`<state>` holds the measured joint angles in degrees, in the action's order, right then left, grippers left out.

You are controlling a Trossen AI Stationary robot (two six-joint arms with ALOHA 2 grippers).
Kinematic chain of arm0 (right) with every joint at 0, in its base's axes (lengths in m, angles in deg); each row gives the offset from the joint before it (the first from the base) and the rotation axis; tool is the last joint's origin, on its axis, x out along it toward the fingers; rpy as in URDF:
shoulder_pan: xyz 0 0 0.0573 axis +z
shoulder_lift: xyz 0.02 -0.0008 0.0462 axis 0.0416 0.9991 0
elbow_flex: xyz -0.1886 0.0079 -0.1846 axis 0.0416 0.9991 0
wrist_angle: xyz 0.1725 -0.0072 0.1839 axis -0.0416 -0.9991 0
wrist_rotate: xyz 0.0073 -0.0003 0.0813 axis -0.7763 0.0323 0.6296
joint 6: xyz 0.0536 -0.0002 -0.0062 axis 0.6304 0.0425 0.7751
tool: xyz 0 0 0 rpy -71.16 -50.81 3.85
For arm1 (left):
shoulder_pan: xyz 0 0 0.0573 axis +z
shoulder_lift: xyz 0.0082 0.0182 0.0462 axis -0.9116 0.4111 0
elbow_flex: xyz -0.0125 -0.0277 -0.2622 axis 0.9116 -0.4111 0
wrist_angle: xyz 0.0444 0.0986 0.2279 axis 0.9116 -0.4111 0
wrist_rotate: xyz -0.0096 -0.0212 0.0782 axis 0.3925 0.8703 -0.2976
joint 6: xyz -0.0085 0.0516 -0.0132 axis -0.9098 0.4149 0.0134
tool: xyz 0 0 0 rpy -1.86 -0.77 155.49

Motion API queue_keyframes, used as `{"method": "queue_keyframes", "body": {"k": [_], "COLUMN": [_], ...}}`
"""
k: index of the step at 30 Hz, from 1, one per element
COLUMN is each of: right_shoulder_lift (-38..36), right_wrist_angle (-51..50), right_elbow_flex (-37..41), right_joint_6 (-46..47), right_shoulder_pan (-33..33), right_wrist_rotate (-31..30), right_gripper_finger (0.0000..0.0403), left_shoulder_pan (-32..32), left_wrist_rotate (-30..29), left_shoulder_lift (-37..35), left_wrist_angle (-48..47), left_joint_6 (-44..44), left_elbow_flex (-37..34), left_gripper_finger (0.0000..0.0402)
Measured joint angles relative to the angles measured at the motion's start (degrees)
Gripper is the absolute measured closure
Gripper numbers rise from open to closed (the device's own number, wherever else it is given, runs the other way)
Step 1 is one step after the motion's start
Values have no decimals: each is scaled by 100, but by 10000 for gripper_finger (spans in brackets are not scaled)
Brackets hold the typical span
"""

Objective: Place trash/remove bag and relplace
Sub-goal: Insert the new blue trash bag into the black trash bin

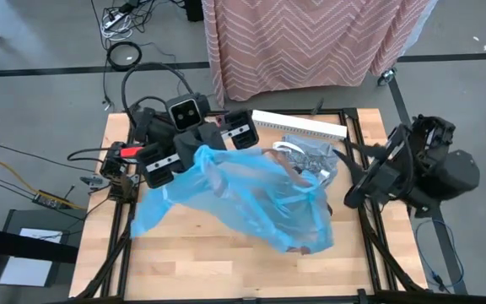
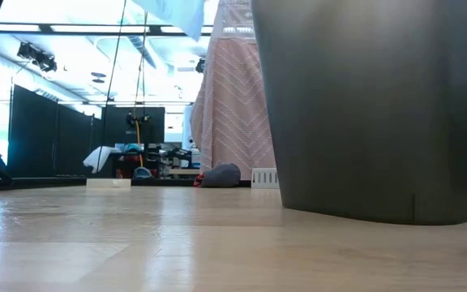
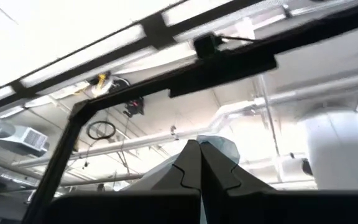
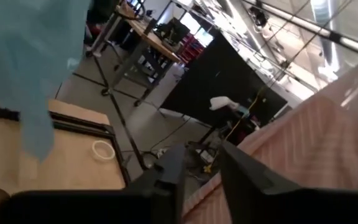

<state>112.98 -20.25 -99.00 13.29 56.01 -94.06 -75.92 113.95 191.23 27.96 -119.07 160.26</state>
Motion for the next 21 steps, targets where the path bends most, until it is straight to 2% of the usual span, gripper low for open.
{"method": "queue_keyframes", "body": {"k": [4, 7, 10, 14, 21], "right_shoulder_lift": [-482, -947, -1319, -1753, -2311], "right_wrist_angle": [-35, -22, 45, 65, 1025], "right_elbow_flex": [639, 1228, 1823, 2672, 3895], "right_joint_6": [689, 905, 1192, 1985, 3953], "right_shoulder_pan": [1, -11, -143, -451, -480], "right_wrist_rotate": [35, 8, 8, 22, -1], "right_gripper_finger": [263, 253, 292, 386, 400], "left_shoulder_pan": [45, 59, 82, 101, 243], "left_wrist_rotate": [149, 205, 437, 656, 1739], "left_shoulder_lift": [-66, -111, -152, -234, -426], "left_wrist_angle": [19, -11, 9, 5, -235], "left_joint_6": [-3, -3, -3, -3, -3], "left_elbow_flex": [0, 0, 0, 0, 0], "left_gripper_finger": [399, 398, 398, 397, 399]}}
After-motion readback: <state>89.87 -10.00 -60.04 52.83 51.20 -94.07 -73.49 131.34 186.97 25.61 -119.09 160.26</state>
